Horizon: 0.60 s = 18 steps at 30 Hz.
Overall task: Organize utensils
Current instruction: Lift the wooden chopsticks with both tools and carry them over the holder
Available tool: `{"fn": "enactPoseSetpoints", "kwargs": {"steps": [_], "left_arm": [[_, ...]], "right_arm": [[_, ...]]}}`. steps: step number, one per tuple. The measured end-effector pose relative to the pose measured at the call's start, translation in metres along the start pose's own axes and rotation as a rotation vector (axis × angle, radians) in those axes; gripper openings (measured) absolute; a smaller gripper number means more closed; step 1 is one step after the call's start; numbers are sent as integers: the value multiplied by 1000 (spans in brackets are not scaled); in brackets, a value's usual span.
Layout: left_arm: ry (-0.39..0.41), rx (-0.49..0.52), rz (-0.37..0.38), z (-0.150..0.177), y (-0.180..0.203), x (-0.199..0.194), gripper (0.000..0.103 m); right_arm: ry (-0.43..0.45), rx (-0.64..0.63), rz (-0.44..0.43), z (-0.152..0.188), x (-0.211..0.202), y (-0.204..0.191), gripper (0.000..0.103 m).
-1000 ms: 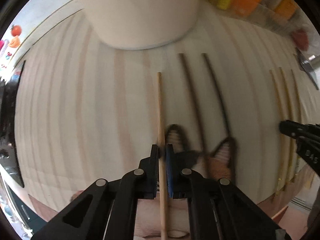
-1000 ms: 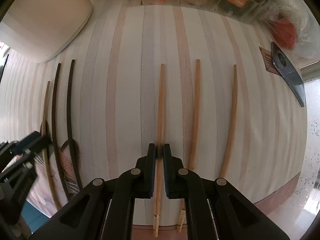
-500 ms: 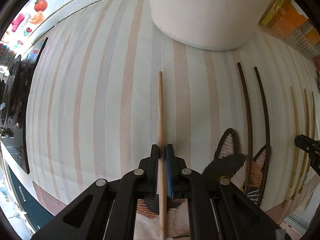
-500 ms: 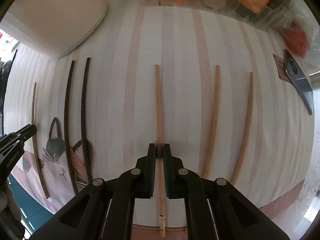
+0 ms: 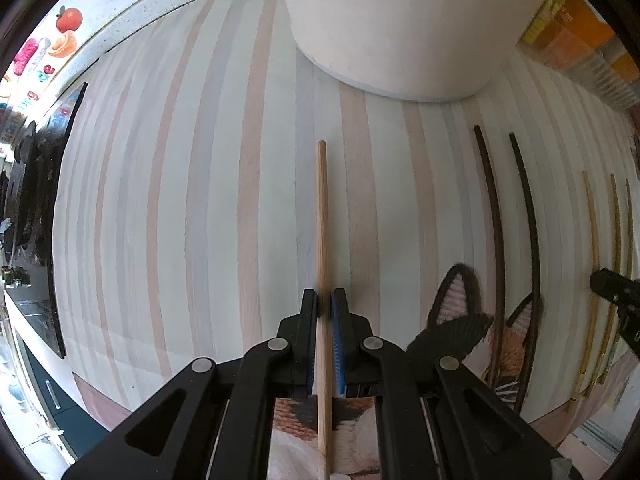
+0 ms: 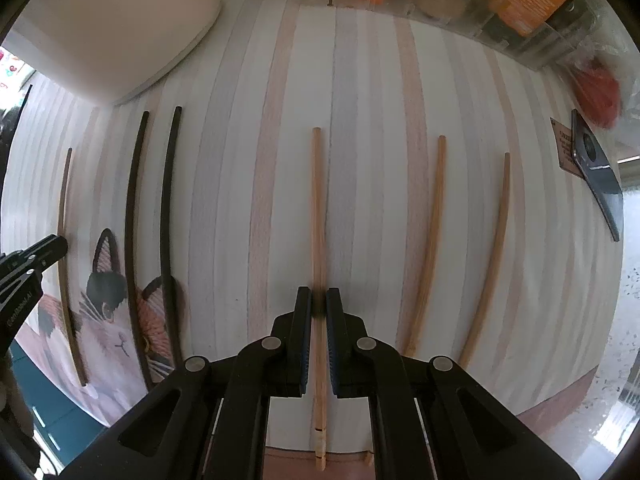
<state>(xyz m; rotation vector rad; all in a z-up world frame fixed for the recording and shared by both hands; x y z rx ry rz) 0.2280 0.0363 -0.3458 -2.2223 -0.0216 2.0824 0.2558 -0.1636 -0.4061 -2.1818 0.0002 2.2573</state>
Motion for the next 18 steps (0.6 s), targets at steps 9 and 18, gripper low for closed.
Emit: {"fn": "enactPoseSetpoints", "kwargs": {"steps": [9, 18], "left_arm": [[43, -34, 47, -2, -4, -16, 4], [210, -45, 120, -2, -19, -96, 4]], "right_arm": [[11, 34, -54, 0, 2, 0, 7], [165, 42, -153, -1, -54, -2, 7]]}}
Point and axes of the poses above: each gripper's, at about its wrist camera, not at the fingertips, and x roughly the way its jaws point, y to its right, z to its underside, the point moved 4 cm from there along x, roughly the way its jaws point, and after that the axes turned 3 degrees about -x, right-handed, at the moved point
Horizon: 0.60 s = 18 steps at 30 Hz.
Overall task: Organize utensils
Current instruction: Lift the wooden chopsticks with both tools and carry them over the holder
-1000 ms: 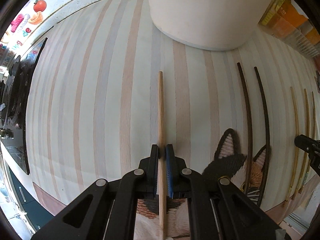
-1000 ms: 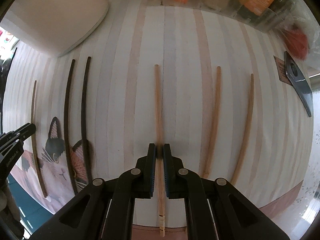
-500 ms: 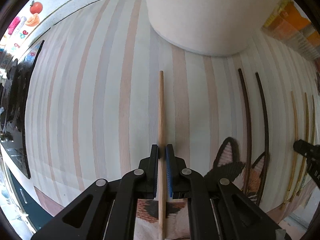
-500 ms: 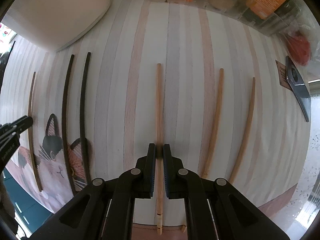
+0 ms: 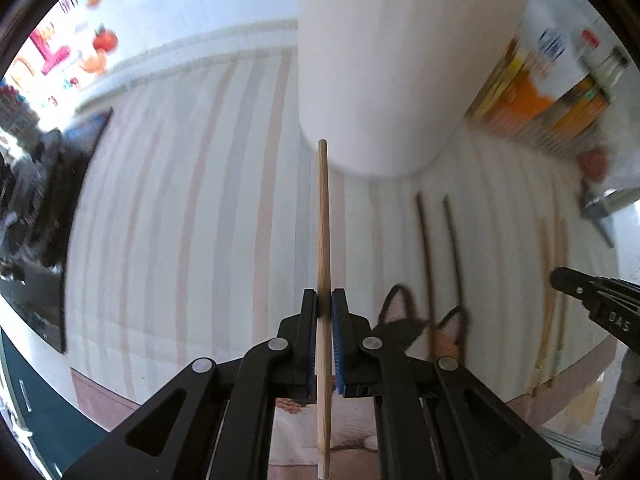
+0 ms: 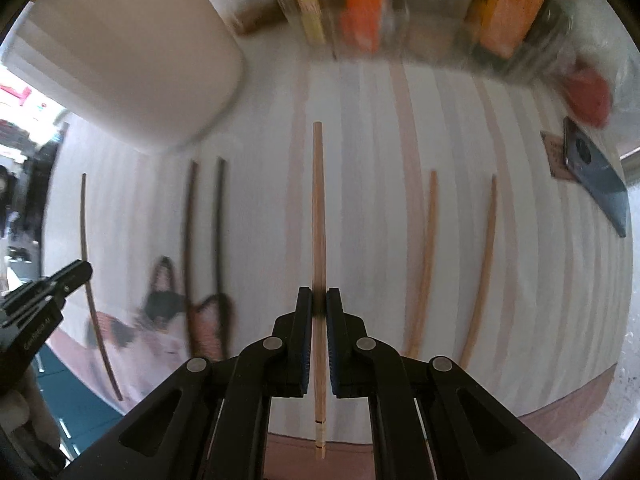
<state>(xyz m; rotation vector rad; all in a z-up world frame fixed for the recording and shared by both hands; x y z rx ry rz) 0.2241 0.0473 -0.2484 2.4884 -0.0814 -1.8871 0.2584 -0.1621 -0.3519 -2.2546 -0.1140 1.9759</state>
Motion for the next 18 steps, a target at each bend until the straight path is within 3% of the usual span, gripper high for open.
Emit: {"fn": "enactPoseSetpoints", "kwargs": {"steps": [10, 14, 18], "left_arm": [[313, -37, 133, -58, -3, -141, 4], [444, -44, 180, -101, 6, -190, 4], [556, -65, 172, -148, 7, -216, 4]], "right_arm": [[275, -10, -112, -38, -118, -25, 7], [412, -3, -159, -78, -174, -35, 7], [546, -2, -159, -125, -220, -47, 7]]}}
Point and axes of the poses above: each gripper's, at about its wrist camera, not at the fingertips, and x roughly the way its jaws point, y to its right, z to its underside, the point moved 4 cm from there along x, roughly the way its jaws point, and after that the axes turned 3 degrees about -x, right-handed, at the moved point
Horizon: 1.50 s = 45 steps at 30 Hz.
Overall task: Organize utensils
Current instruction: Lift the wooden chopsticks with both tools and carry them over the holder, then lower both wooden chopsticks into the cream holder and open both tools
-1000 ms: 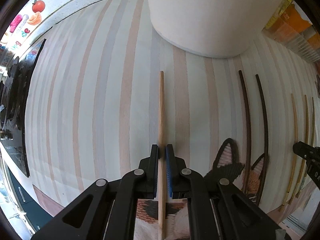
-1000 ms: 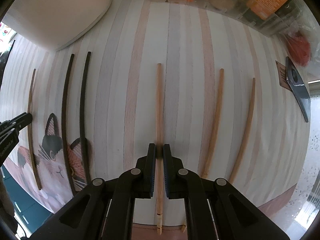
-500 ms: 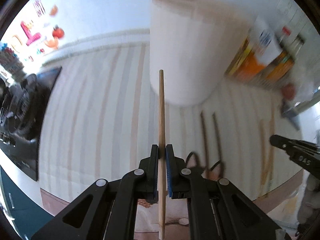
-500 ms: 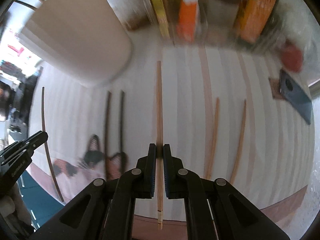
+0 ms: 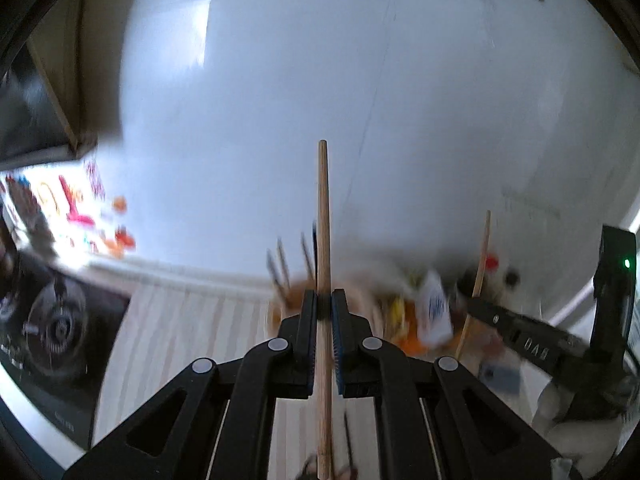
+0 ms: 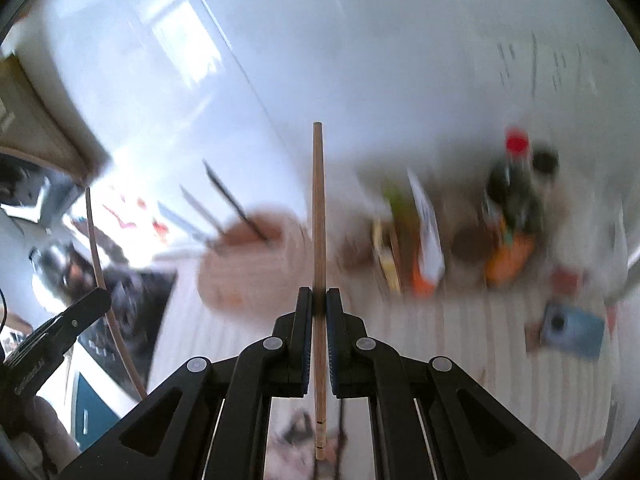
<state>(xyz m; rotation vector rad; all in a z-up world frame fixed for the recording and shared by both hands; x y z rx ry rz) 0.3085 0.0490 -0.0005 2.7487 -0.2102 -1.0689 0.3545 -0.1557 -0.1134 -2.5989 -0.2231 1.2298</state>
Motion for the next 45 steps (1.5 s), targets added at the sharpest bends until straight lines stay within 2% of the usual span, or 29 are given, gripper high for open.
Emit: {"fn": "enactPoseSetpoints", "kwargs": {"steps": [2, 7, 11, 15, 25, 34, 37, 39, 40, 42, 43, 44, 45], "left_arm": [[43, -36, 2, -18, 2, 8, 4], [93, -86, -18, -53, -8, 50, 4], [110, -86, -50, -63, -13, 78, 4], [93, -101, -55, -65, -18, 104, 4], [85, -77, -70, -53, -27, 146, 5], [30, -62, -55, -35, -30, 144, 5], [-25, -60, -22, -28, -29, 134, 6], [-60, -78, 19, -23, -30, 121, 10], [-51, -74, 13, -22, -29, 110, 11], [-14, -54, -16, -21, -32, 84, 21], [3, -46, -29, -20, -33, 71, 38], [18, -44, -43, -19, -35, 62, 62], [38, -50, -67, -18, -38, 50, 74]], "right_arm": [[56, -5, 17, -29, 2, -10, 7], [133, 24, 32, -68, 19, -18, 7], [180, 37, 38, -87, 38, -23, 7], [210, 34, 31, -98, 57, -28, 7], [291, 17, 14, -100, 92, -40, 7], [257, -17, 1, -85, 104, -44, 7], [218, -45, -21, -81, 105, -48, 7], [165, -56, -34, -77, 106, -48, 8], [144, -61, -39, -77, 104, -47, 8], [115, -66, -44, -74, 99, -46, 17], [114, -60, -45, -72, 92, -40, 34], [118, -50, -49, -71, 85, -37, 49], [128, -37, -51, -69, 73, -29, 53]]}}
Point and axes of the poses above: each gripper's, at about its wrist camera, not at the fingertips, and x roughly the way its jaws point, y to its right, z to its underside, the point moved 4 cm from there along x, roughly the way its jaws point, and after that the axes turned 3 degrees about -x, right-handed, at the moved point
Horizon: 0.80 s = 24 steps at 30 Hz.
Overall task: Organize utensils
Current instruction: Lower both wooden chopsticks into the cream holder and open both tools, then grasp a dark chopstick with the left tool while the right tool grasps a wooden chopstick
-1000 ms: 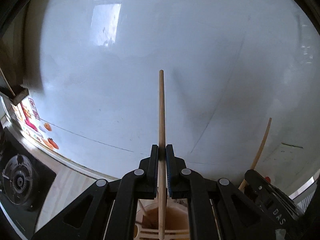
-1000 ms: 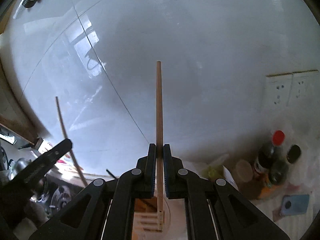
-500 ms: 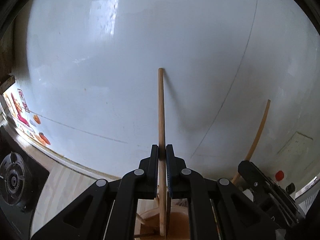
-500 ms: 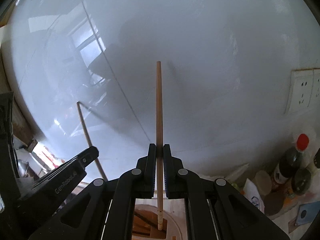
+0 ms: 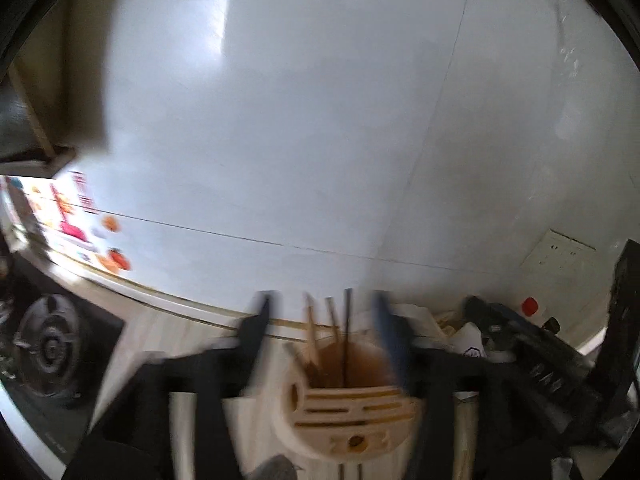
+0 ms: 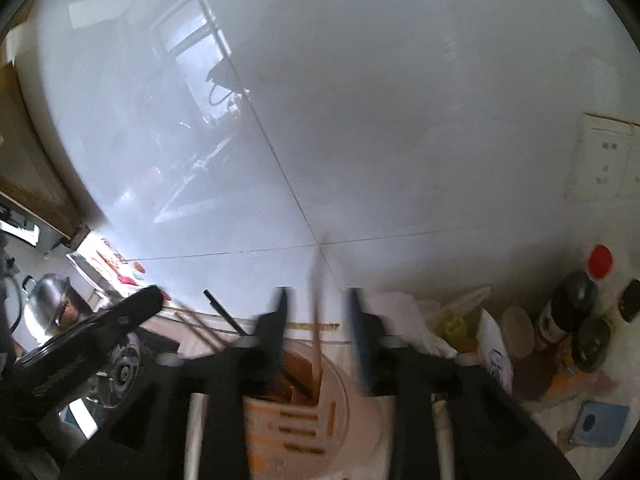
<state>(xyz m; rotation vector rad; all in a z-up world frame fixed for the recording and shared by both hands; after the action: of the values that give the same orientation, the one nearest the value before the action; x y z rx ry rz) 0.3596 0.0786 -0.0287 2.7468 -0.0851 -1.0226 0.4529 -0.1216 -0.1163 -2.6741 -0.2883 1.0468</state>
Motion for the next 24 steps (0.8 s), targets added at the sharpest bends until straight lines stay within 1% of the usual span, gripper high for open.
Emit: {"fn": "enactPoseSetpoints", "kwargs": {"steps": [1, 3, 4, 5, 6, 8, 11, 13, 15, 17, 19, 24], "left_arm": [[11, -8, -19, 2, -5, -9, 91], [27, -15, -39, 7, -11, -22, 93], [24, -12, -64, 13, -14, -27, 98], [16, -10, -90, 19, -17, -31, 103], [14, -7, -107, 25, -20, -31, 103], [-5, 1, -136, 42, -26, -31, 103], [-54, 7, -160, 68, -30, -24, 103], [-87, 18, -165, 84, -22, -27, 103], [-125, 35, -174, 104, -17, -24, 103], [-166, 46, -173, 123, -14, -18, 103], [-206, 59, -174, 142, -11, -11, 103], [-303, 131, -193, 186, 6, 7, 103]], "right_arm": [[7, 10, 3, 1, -9, 6, 58], [13, 28, 15, 7, -29, 13, 58], [15, 34, 28, 10, -37, 16, 60], [16, 42, 48, 14, -44, 19, 64], [18, 52, 57, 19, -52, 22, 67], [19, 75, 77, 29, -66, 30, 81], [20, 110, 100, 51, -85, 46, 91], [13, 118, 135, 65, -94, 55, 92], [0, 128, 176, 81, -100, 65, 92], [-25, 142, 198, 96, -105, 77, 92], [-56, 155, 228, 110, -106, 87, 92], [-154, 179, 286, 150, -106, 112, 92]]}}
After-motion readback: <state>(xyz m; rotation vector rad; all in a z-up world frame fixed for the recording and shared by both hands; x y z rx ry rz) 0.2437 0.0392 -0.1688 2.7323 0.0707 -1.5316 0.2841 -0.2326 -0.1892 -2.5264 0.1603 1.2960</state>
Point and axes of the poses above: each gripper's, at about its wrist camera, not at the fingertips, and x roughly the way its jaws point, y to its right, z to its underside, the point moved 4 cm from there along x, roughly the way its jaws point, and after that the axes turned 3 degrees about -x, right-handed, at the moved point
